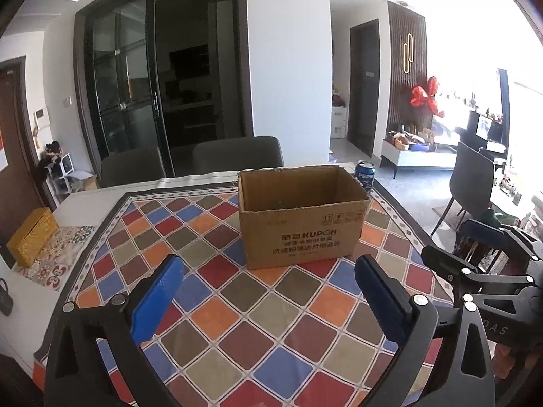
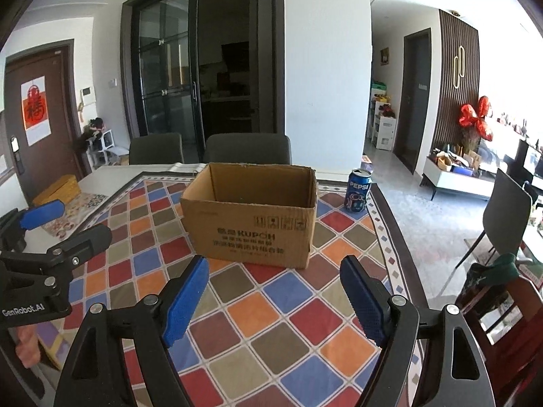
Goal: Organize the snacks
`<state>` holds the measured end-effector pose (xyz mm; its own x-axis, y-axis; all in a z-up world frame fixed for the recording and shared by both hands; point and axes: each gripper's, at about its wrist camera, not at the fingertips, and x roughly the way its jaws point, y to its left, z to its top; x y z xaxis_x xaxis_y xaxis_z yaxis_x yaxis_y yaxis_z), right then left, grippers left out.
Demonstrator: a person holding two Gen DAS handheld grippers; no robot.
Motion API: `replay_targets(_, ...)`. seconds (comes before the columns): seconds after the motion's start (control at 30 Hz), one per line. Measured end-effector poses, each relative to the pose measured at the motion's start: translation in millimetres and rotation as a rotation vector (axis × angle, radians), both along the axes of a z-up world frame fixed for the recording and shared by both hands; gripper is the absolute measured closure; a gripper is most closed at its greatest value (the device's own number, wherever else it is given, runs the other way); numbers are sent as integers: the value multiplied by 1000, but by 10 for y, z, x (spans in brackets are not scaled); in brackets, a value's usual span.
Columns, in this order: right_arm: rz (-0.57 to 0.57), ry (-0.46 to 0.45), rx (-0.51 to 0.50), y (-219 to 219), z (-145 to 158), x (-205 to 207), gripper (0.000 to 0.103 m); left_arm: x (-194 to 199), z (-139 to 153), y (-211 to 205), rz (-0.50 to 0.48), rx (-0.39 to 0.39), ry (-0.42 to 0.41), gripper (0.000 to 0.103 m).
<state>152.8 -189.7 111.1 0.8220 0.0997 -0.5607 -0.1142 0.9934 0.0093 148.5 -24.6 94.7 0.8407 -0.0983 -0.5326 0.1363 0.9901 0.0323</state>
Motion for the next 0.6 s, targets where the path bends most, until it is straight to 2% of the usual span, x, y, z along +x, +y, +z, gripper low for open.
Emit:
replay_targets(0.27,8,1,10,-17,-8,-138,23,-111,18,0,-25,-40,-4,0)
replay_targets(0.6,12,0,15,-22,-15,-180,23,-200,44,12,-8,-45,-25,0)
